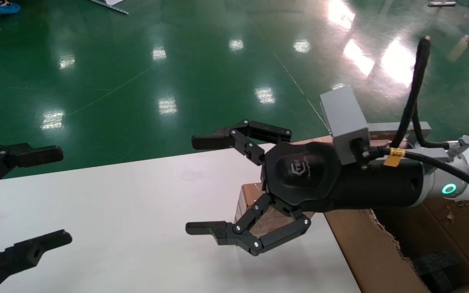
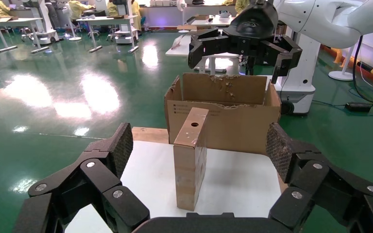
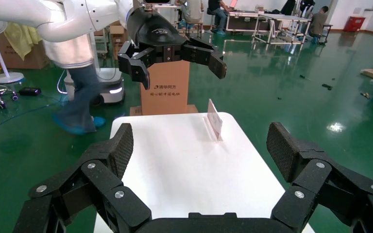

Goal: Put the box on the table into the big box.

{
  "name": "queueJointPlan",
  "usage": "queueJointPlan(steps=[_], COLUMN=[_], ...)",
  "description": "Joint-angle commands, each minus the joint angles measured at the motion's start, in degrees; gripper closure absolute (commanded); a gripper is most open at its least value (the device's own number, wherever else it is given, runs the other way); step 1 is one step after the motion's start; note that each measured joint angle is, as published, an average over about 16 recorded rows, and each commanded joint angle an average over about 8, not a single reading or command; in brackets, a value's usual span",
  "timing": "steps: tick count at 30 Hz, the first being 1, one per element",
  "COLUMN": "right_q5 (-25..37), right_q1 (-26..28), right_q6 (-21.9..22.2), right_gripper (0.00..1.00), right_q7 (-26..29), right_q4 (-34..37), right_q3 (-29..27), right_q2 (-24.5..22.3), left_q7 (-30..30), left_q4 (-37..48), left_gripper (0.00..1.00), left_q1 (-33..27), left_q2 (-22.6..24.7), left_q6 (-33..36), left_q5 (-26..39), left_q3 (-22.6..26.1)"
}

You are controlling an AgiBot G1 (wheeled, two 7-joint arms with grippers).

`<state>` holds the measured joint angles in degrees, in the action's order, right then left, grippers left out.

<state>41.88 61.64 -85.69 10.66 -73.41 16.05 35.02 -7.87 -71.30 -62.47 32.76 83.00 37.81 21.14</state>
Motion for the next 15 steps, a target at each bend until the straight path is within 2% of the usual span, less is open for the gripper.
queueJointPlan(steps=[1,15], right_q5=[0.0,0.6], right_q1=[0.0,-0.1], right_q6=[0.0,0.2], right_gripper=[0.00,0.00], right_q7=[0.0,-0.2], right_q4=[0.0,0.2], right_q3=[0.0,0.1], right_q2=[0.0,0.0], left_q7=[0.0,0.0], left_q4=[0.0,0.0], left_gripper=[0.00,0.00], left_q1=[0.0,0.0], left_q2=[0.0,0.0], left_q6=[0.0,0.0], left_q5=[0.0,0.0], left_q3=[0.0,0.0])
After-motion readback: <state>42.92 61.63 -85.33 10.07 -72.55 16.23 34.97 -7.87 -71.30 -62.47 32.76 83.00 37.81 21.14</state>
